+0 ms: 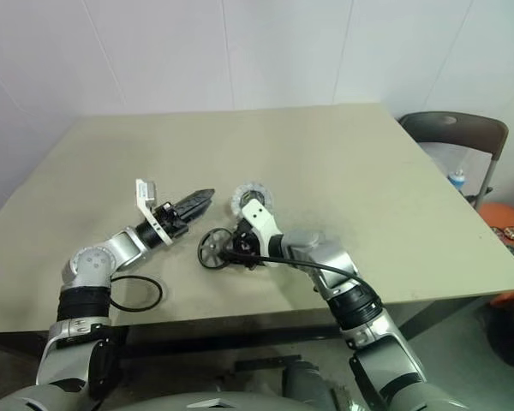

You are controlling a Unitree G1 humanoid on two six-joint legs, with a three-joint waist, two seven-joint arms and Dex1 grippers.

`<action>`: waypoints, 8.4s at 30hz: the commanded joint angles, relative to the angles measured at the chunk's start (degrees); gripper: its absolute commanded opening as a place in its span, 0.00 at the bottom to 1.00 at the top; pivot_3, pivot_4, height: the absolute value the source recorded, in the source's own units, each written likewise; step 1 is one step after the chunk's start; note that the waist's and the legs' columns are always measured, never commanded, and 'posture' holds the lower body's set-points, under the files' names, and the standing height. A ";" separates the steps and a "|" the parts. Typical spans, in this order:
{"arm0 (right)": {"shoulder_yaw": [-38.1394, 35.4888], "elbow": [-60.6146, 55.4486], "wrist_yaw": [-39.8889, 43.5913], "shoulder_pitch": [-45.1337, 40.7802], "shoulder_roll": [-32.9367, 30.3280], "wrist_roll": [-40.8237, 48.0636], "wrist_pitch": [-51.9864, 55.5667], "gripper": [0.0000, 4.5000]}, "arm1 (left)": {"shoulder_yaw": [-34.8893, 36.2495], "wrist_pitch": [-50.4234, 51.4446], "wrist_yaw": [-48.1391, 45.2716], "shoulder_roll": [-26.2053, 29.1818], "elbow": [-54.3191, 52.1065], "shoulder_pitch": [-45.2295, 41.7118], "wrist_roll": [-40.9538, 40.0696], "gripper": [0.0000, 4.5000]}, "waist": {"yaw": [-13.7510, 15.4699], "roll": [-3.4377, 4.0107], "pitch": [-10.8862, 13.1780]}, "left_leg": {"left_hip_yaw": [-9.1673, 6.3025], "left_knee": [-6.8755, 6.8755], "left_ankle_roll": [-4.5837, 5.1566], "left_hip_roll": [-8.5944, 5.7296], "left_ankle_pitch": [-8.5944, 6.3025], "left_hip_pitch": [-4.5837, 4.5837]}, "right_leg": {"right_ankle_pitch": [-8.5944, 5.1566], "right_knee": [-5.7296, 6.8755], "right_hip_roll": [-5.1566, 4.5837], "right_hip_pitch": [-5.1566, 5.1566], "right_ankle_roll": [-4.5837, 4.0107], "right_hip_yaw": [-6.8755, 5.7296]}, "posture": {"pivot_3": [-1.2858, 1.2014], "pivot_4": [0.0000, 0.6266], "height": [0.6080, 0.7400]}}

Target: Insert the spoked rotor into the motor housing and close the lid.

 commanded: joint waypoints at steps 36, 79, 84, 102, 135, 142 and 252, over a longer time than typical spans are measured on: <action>-16.93 -0.86 1.94 -2.93 5.06 15.93 11.11 0.09 | 1.00 -3.92 -2.25 3.12 0.86 -1.45 2.22 1.00 | 0.05 0.02 0.01 | -0.03 0.00 0.01 0.01 0.00 0.01 | 0.01 -0.02 0.01 0.03 -0.01 -0.01 | 0.52 0.00 1.00; -31.60 12.22 -2.98 -4.89 -4.21 25.07 37.34 0.09 | -6.66 -22.70 -19.19 12.48 -11.61 10.33 13.85 1.00 | 0.05 0.24 0.15 | 0.05 0.01 0.21 0.03 -0.10 -0.07 | 0.01 -0.04 0.00 -0.02 0.00 -0.01 | 0.52 0.00 1.00; -33.43 13.35 -2.44 -5.80 -4.78 26.65 38.43 0.09 | -7.50 -22.91 -19.04 12.20 -10.74 10.75 14.65 1.00 | 0.06 0.24 0.15 | 0.05 0.01 0.33 0.03 -0.17 -0.03 | 0.01 -0.02 0.01 0.02 0.00 0.00 | 0.52 0.00 1.00; -36.58 16.34 -3.38 -6.98 -3.81 27.15 41.23 0.09 | -8.20 -22.82 -18.05 11.34 -10.35 11.25 15.78 1.00 | 0.05 0.25 0.16 | 0.06 0.02 0.32 0.03 -0.16 -0.04 | 0.01 -0.03 0.00 0.01 0.00 0.00 | 0.52 0.00 1.00; -41.40 19.27 -4.92 -8.14 -1.72 28.17 42.97 0.09 | -10.15 -23.18 -17.03 10.98 -10.08 12.24 17.92 1.00 | 0.00 0.25 0.16 | 0.06 0.02 0.31 0.03 -0.16 -0.02 | 0.01 0.00 0.01 0.02 0.00 0.00 | 0.52 0.00 1.00; -40.20 18.67 -5.29 -6.36 -1.74 27.39 42.75 0.09 | -10.25 -23.39 -16.97 10.96 -9.98 12.26 18.32 1.00 | 0.04 0.25 0.16 | 0.06 0.02 0.31 0.03 -0.16 -0.04 | 0.01 -0.02 0.00 0.02 0.00 0.00 | 0.52 0.00 1.00; 2.98 -11.64 25.71 -5.55 -26.35 0.38 -5.23 0.01 | -15.23 -39.46 -18.86 11.73 -10.97 10.10 25.23 1.00 | 0.22 0.20 0.29 | 0.10 0.02 0.34 0.02 -0.18 -0.05 | -0.02 -0.17 -0.04 0.07 0.03 -0.06 | 0.52 0.00 1.00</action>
